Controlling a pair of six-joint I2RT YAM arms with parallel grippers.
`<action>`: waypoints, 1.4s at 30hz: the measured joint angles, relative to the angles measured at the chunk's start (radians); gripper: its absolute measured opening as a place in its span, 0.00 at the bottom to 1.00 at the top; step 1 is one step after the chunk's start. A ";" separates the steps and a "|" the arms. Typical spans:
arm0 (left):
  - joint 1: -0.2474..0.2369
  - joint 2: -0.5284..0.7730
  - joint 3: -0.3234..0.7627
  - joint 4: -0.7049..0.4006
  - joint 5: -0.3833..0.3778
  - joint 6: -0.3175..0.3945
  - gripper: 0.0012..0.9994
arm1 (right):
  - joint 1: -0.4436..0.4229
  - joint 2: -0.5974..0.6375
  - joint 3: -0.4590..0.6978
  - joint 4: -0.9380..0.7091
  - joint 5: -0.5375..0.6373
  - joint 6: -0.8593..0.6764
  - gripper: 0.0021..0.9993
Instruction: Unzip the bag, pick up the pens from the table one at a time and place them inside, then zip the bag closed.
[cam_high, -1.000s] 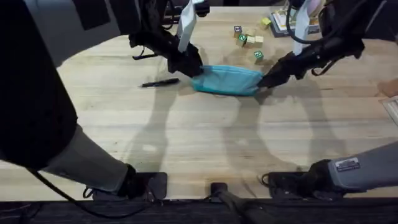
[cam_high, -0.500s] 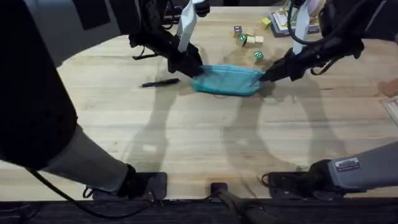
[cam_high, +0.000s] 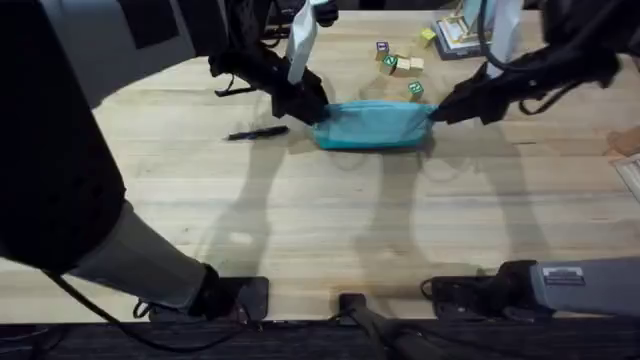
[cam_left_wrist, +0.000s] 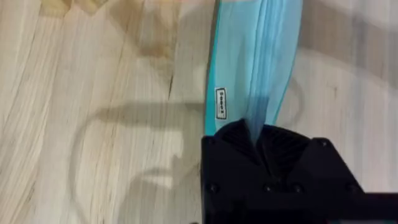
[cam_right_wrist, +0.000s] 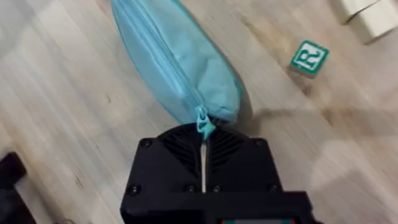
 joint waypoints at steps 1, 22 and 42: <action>-0.003 0.000 0.000 0.000 0.004 0.000 0.04 | 0.001 -0.028 0.000 -0.007 0.011 0.000 0.03; 0.027 0.000 0.000 -0.004 -0.047 0.000 0.04 | 0.269 -0.174 0.000 0.012 0.134 0.026 0.03; 0.041 0.000 0.000 -0.005 -0.156 0.004 0.04 | 0.577 -0.188 0.000 0.405 0.114 0.233 0.03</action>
